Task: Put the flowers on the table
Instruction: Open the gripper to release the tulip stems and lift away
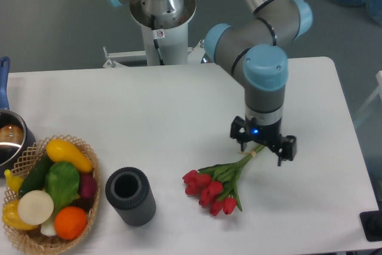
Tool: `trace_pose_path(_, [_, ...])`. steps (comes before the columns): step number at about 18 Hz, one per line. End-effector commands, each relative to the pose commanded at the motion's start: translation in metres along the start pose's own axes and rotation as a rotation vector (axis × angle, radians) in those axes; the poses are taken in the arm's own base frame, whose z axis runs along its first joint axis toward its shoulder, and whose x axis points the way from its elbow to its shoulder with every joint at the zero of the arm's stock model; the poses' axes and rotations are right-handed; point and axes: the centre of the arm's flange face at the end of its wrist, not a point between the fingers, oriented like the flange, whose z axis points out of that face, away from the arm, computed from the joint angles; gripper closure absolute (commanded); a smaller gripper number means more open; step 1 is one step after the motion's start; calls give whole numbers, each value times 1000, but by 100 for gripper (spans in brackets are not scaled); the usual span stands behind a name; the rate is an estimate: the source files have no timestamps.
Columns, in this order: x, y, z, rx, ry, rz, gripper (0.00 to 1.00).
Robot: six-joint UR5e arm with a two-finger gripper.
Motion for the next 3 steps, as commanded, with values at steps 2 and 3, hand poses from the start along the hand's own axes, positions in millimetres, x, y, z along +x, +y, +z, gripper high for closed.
trace_pose_path(2, [-12, 10, -8, -5, -13, 32, 0])
trace_pose_path(3, [-14, 10, -12, -5, -12, 39, 0])
